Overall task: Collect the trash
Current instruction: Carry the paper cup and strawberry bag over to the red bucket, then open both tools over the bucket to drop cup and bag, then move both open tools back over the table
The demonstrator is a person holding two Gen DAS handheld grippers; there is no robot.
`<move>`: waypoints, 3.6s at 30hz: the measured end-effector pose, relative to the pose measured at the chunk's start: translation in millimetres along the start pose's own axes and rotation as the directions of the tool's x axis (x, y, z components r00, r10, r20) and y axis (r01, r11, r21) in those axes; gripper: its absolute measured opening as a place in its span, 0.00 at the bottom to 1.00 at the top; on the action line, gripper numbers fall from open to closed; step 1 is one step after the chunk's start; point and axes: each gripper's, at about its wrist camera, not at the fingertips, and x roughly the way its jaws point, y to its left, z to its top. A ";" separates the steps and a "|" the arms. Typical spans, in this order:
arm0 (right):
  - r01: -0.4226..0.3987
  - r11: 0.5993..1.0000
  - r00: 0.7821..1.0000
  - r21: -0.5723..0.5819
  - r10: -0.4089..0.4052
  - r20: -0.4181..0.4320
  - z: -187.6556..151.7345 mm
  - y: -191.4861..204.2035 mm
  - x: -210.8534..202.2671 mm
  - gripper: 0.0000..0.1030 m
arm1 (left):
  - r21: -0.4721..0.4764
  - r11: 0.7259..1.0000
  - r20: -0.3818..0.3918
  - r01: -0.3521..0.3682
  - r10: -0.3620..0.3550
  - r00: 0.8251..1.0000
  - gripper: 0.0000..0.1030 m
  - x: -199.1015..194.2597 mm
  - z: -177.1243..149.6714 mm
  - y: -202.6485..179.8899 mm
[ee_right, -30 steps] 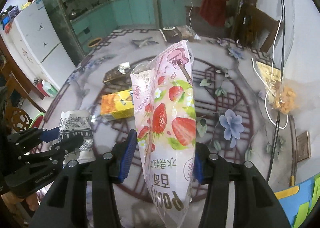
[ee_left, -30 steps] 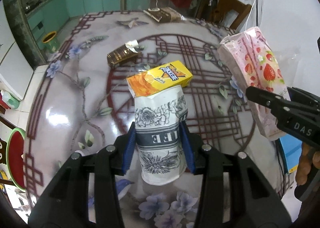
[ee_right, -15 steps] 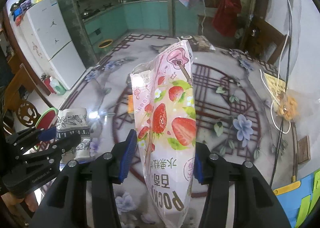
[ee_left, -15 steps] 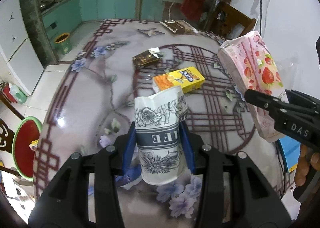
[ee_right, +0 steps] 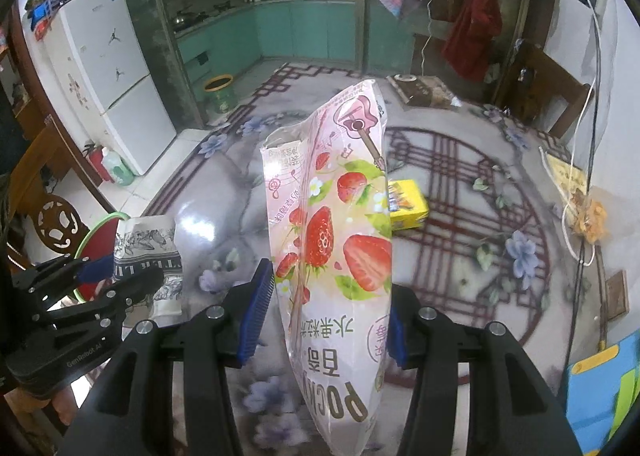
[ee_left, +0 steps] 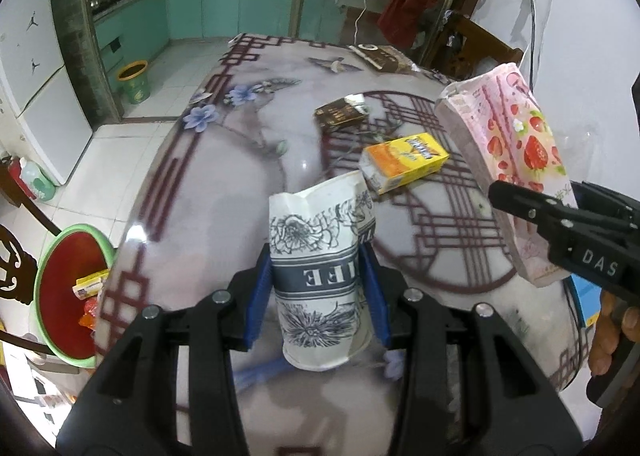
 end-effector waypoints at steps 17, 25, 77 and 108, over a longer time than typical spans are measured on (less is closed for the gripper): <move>-0.036 0.998 0.998 -0.045 0.034 -0.054 13.7 117.3 30.1 0.47 | -0.064 0.998 -0.022 -0.028 0.026 0.999 0.40 -12.6 -4.0 119.4; -0.059 0.995 0.997 -0.074 0.055 -0.055 25.7 162.4 39.9 0.47 | -0.083 0.996 -0.014 -0.046 0.045 0.999 0.40 -21.1 -2.9 163.3; -0.347 0.920 0.895 -0.180 0.268 -0.356 51.1 385.6 157.6 0.47 | -0.360 0.905 -0.127 -0.228 0.195 0.973 0.40 -20.8 -38.4 375.4; -0.302 0.943 0.907 -0.141 0.239 -0.347 61.5 348.2 161.5 0.66 | -0.373 0.899 -0.119 -0.229 0.199 0.973 0.58 -11.9 -25.0 374.0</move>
